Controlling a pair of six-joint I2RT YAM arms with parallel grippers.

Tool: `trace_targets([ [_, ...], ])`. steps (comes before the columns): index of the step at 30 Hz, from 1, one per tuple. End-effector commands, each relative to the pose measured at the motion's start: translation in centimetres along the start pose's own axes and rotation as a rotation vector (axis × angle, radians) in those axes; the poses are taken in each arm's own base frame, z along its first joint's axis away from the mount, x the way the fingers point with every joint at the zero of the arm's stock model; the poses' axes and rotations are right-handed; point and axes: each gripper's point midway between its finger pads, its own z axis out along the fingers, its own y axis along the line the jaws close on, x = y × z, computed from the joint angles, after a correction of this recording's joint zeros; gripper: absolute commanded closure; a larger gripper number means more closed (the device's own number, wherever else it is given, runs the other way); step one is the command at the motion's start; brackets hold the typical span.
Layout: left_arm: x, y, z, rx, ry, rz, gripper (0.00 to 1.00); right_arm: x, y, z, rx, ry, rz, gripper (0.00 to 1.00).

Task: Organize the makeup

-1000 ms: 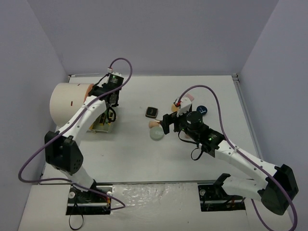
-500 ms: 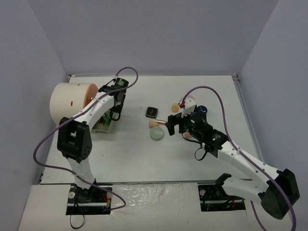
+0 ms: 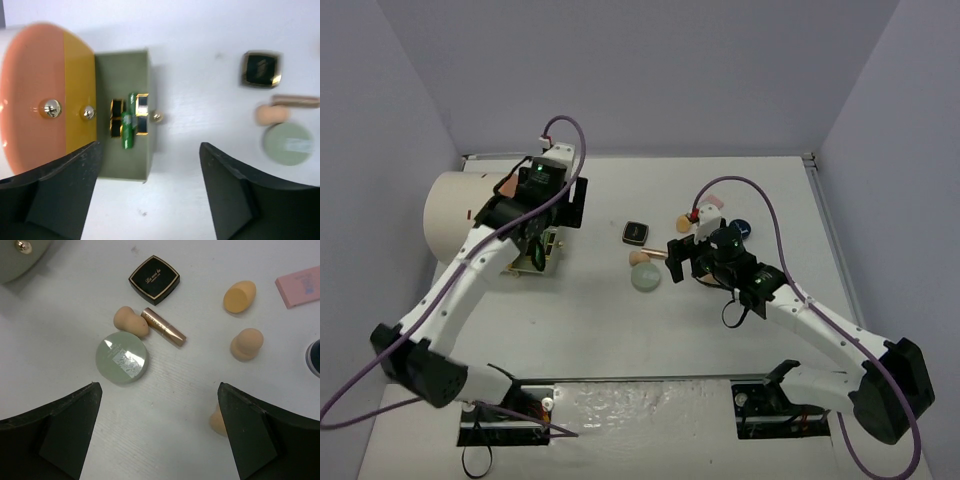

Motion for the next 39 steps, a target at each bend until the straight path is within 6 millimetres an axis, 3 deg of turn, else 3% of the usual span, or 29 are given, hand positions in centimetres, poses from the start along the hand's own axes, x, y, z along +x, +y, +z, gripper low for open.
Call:
trace_targets([
  [1, -2.7, 0.1, -6.8, 0.141, -0.245, -0.126, 0.2, -3.1, 0.0, 1.0, -0.018, -0.041, -0.004, 0.03],
  [5, -1.7, 1.9, -9.8, 0.132, -0.344, -0.165, 0.1, -3.6, -0.6, 2.3, -0.007, -0.017, -0.017, 0.04],
  [7, 0.1, 2.5, -9.8, 0.109, -0.341, -0.17, 0.04, -3.3, -1.3, 3.5, 0.009, 0.018, -0.029, 0.04],
  [10, 3.5, 3.6, -9.1, 0.056, -0.299, -0.198, 0.03, -3.4, -1.7, 5.4, 0.008, 0.059, -0.051, 0.09],
  [16, 8.3, 3.1, -7.4, 0.065, -0.235, -0.22, 0.03, -2.5, -2.9, 8.9, 0.026, 0.145, -0.105, 0.25],
  [20, 9.0, 3.0, -7.1, 0.069, -0.22, -0.217, 0.03, -1.2, -3.0, 10.4, 0.002, 0.197, -0.132, 0.3],
  [23, 9.4, 3.4, -6.7, 0.051, -0.199, -0.213, 0.03, 1.7, -3.2, 12.1, -0.018, 0.293, -0.159, 0.3],
  [31, 9.6, 3.7, -6.2, 0.052, -0.176, -0.218, 0.03, 6.0, -2.9, 14.0, -0.095, 0.443, -0.2, 0.33],
  [39, 10.0, 3.2, -5.6, 0.075, -0.15, -0.213, 0.03, 7.1, -2.8, 15.2, -0.124, 0.482, -0.23, 0.34],
])
